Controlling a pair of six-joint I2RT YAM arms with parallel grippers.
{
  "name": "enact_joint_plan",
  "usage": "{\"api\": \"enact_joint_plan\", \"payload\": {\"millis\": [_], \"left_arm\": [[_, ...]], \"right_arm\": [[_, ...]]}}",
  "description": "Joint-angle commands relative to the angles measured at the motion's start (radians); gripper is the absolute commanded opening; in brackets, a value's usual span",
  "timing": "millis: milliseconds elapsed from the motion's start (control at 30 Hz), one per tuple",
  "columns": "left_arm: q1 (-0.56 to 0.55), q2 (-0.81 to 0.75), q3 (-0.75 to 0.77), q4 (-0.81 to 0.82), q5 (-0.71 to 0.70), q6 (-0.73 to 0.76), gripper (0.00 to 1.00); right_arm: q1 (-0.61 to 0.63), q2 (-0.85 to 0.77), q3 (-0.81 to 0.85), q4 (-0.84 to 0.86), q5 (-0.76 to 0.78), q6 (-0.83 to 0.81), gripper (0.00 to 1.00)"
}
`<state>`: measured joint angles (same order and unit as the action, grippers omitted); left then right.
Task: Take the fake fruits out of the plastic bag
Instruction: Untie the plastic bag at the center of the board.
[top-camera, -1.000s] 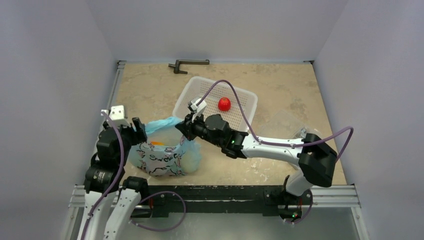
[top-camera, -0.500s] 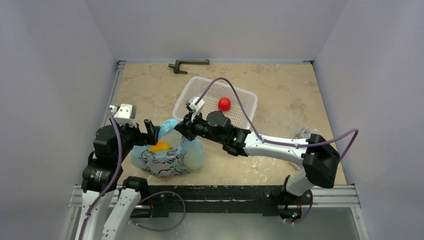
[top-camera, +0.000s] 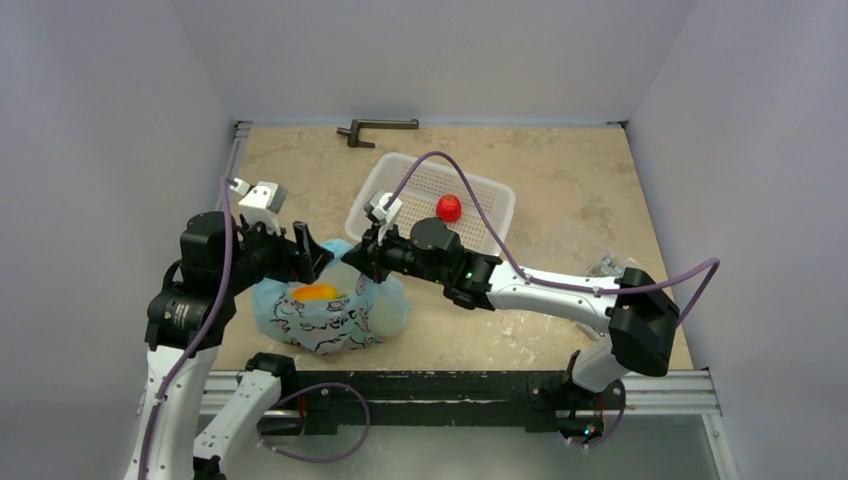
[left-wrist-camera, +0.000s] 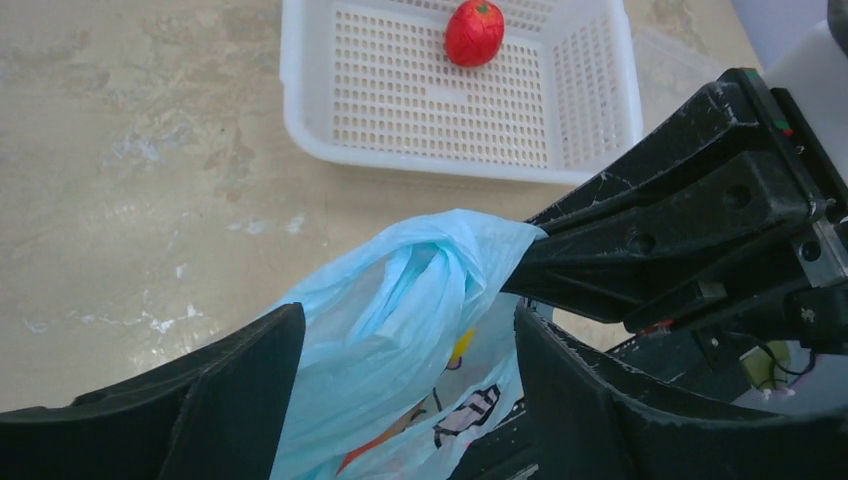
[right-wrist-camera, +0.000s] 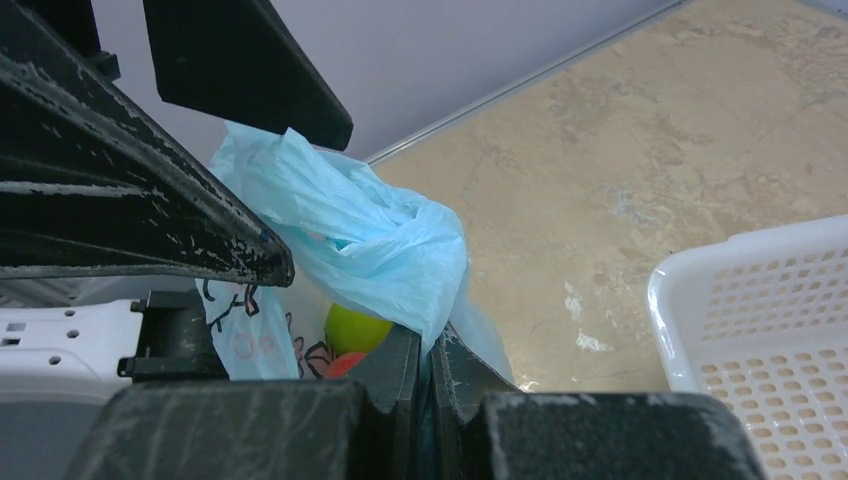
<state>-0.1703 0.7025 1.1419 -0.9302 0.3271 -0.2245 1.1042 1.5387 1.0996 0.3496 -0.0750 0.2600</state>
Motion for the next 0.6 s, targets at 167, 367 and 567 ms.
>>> {"api": "enact_joint_plan", "payload": {"millis": [167, 367, 567], "left_arm": [[0.005, -0.042, 0.014, -0.130, -0.216, 0.010, 0.26], [0.005, -0.163, 0.091, -0.218, -0.604, -0.070, 0.00], [0.005, -0.365, 0.145, -0.189, -0.826, -0.149, 0.00]], "right_arm": [[-0.001, -0.004, 0.050, 0.034, -0.012, -0.013, 0.00], [-0.001, 0.063, 0.123, 0.051, 0.106, 0.118, 0.00], [-0.007, 0.194, 0.293, 0.083, 0.238, 0.210, 0.00]]}}
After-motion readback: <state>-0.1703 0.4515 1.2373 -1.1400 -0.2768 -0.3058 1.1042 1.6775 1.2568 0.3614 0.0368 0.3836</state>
